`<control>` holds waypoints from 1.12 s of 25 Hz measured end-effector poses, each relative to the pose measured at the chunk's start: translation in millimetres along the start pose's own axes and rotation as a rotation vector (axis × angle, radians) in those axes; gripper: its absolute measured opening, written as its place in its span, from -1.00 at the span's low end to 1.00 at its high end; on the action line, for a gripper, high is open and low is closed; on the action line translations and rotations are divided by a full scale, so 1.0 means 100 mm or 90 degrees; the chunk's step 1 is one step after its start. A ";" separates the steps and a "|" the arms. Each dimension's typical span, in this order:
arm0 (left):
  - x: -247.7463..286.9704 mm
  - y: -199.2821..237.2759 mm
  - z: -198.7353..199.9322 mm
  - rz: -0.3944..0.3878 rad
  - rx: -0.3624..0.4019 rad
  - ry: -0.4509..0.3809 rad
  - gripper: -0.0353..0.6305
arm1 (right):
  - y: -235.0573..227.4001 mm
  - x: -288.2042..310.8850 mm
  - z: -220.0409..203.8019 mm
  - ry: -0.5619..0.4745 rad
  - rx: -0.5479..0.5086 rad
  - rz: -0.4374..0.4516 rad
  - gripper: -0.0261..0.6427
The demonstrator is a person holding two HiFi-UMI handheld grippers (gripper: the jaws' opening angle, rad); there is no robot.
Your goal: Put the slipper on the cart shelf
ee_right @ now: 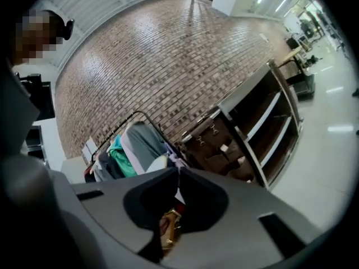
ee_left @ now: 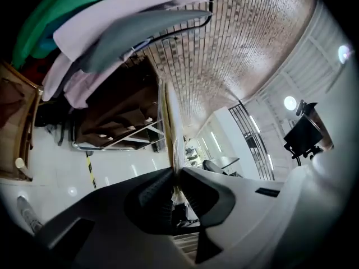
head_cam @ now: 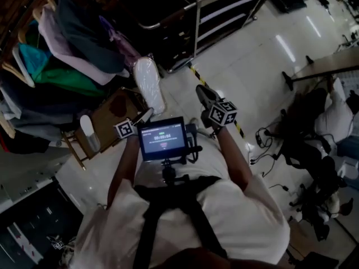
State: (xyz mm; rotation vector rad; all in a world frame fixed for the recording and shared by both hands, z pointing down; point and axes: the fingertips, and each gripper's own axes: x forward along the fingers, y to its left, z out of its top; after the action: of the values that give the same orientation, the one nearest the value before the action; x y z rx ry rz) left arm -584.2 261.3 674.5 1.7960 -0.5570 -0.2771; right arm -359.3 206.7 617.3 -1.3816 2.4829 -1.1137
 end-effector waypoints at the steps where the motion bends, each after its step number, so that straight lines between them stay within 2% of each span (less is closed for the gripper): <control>1: 0.16 -0.05 -0.02 -0.006 0.006 0.015 -0.75 | -0.13 -0.13 0.05 -0.012 0.009 -0.013 -0.83; 5: 0.75 -0.19 -0.15 -0.025 0.015 0.061 -0.75 | -0.56 -0.61 0.27 -0.059 0.033 -0.058 -0.83; 8: 1.13 -0.30 -0.28 -0.048 0.005 0.072 -0.75 | -0.79 -0.90 0.40 -0.076 0.028 -0.074 -0.83; 12: 1.61 -0.44 -0.42 -0.083 0.039 0.088 -0.75 | -1.06 -1.26 0.55 -0.100 0.024 -0.098 -0.83; 13: 1.71 -0.50 -0.47 -0.087 0.034 0.094 -0.75 | -1.12 -1.35 0.57 -0.107 0.027 -0.107 -0.83; 15: 1.85 -0.60 -0.60 -0.093 0.010 0.105 -0.75 | -1.19 -1.52 0.57 -0.123 0.039 -0.121 -0.83; 19: 2.05 -0.67 -0.74 -0.110 0.024 0.139 -0.75 | -1.40 -1.79 0.44 -0.136 0.060 -0.153 -0.85; 24: 2.22 -0.45 -0.78 -0.080 0.012 0.176 -0.75 | -1.66 -2.06 0.32 -0.162 0.100 -0.207 -0.85; 28: 2.53 -0.42 -0.73 -0.087 0.014 0.201 -0.75 | -1.93 -2.23 0.27 -0.175 0.128 -0.243 -0.85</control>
State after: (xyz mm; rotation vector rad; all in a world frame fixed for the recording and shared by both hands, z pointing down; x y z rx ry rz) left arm -323.6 203.2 679.8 1.8555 -0.2153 -0.0762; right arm -82.2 300.3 662.7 -1.8483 1.9139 -1.1061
